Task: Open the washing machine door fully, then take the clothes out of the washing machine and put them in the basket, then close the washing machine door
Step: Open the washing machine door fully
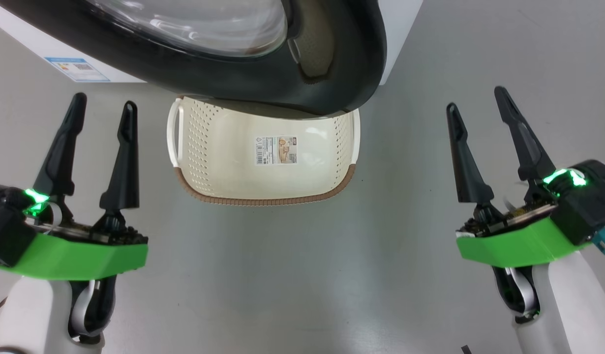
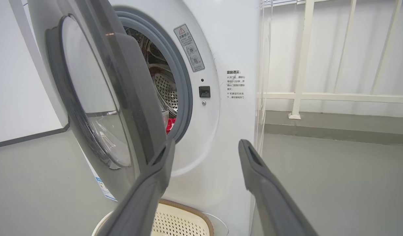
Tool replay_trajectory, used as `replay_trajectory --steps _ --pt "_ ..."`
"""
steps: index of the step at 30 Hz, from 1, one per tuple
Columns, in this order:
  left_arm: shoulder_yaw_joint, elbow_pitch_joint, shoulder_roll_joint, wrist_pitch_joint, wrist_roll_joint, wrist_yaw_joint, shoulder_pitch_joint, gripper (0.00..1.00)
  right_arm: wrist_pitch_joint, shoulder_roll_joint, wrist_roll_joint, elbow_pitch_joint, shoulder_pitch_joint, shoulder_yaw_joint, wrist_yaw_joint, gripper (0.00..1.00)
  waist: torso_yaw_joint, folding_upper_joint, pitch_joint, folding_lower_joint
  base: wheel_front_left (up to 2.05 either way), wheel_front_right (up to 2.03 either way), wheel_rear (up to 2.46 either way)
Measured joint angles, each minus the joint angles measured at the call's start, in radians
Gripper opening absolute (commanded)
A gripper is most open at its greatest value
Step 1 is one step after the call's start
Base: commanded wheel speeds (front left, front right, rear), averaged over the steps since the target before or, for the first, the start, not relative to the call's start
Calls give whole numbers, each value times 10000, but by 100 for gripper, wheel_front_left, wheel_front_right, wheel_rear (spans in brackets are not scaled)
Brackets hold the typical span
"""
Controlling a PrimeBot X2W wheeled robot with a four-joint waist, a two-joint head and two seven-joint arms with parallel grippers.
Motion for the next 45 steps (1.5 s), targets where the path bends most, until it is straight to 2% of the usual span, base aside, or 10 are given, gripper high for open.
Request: replay_trajectory --steps 38,39,41,42,45 --pt "-13 -42 65 0 36 0 2 100 0 19 27 -96 254 58 2 98 -29 0 118 1 0 0 0" --pt "-13 -40 65 0 36 0 2 100 0 19 27 -81 253 58 2 63 -21 0 118 0 0 0 0" --pt "-12 -40 65 0 36 0 2 100 0 19 27 -77 249 56 4 4 -9 0 118 0 0 0 0" --pt "-10 -40 65 0 36 0 2 100 0 19 54 -84 246 58 2 0 -3 0 120 0 0 0 0" --pt "-8 -40 65 0 36 0 1 100 0 19 460 -105 191 102 4 0 12 0 139 0 0 0 0"
